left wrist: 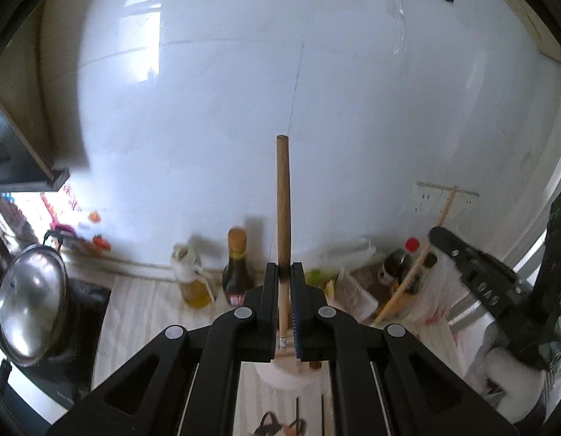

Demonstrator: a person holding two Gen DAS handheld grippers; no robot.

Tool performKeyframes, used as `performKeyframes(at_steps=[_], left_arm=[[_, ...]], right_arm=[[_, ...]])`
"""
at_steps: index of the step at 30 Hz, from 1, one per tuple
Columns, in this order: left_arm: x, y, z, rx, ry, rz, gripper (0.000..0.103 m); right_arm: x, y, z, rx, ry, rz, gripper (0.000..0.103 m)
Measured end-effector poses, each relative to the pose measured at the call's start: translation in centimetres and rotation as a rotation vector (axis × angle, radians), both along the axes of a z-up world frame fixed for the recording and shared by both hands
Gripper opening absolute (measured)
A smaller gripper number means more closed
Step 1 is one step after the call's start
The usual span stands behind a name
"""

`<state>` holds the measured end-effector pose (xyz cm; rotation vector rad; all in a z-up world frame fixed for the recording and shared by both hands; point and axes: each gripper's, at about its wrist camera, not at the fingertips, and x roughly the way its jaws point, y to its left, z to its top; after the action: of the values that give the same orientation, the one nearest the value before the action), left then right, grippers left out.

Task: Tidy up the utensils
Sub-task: 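Lift both wooden chopsticks and carry them over the utensil holder, then open both tools to drop the chopsticks into the holder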

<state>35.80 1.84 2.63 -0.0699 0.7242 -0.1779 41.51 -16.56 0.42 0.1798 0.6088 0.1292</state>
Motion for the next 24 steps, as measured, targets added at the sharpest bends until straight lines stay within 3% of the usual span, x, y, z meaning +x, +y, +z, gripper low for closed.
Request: performKeyframes(at_steps=[5,12,24], left_arm=[[3.1,-1.7,-0.1,0.02,-0.002,-0.011,0.004],[6.9,-3.0,-4.2,0.045,0.08,-0.026,0.004],[9.8,-2.9,-7.8,0.014,0.149,-0.025,0.004]], right_arm=[[3.2,0.9,-0.8,0.002,-0.002,-0.003,0.006],[6.3,1.1,-4.7,0.024,0.041,-0.014,0.006],[7.0,0.3,-8.2,0.065,0.055,-0.017,0.006]])
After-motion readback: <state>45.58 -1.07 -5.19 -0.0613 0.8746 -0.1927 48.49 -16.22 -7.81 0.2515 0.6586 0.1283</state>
